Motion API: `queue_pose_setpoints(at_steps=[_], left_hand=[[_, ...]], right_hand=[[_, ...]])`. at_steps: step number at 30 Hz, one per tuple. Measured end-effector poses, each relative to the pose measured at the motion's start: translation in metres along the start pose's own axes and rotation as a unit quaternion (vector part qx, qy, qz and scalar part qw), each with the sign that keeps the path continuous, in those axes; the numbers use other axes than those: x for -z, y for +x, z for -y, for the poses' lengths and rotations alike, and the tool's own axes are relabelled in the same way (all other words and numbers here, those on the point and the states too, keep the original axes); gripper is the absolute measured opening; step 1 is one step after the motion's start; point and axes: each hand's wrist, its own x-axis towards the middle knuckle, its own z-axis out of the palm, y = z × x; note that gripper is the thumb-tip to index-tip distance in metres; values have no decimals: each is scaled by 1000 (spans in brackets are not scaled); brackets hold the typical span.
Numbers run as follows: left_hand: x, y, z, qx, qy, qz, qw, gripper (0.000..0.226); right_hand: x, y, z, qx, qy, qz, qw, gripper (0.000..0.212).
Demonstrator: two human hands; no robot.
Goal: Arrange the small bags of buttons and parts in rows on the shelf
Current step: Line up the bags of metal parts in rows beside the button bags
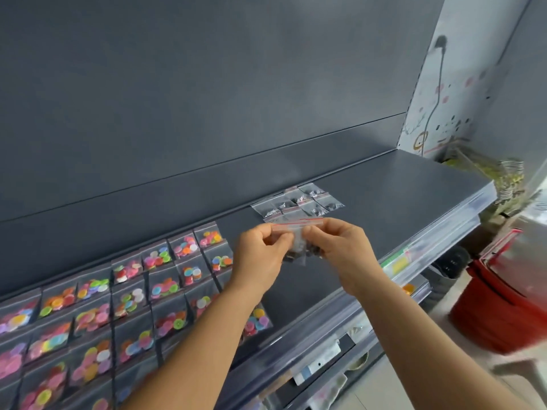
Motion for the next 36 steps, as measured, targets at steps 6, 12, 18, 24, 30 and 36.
queue_pose_setpoints(at_steps=[6,12,18,24,30,36], left_hand=[[-27,31,1,9,19,-11,1000,8],[-73,62,-1,39,-3,-55,998,14],[-129,83,5,71,78,-76,992,7],[-159,94,1,89,207,-84,971,20],[-162,92,-4,25,397,-86,914,50],[-169,80,1,-38,450,2,892,38]], right_hand=[[23,42,-6,0,-3,20,1000,17],[76,105,-15,12,-84,13,996,17],[118,156,-29,12,-201,73,977,17],[130,180,-40,52,-302,130,943,16],[131,184,-47,119,-417,152,888,45],[139,182,-49,195,-469,250,824,27]])
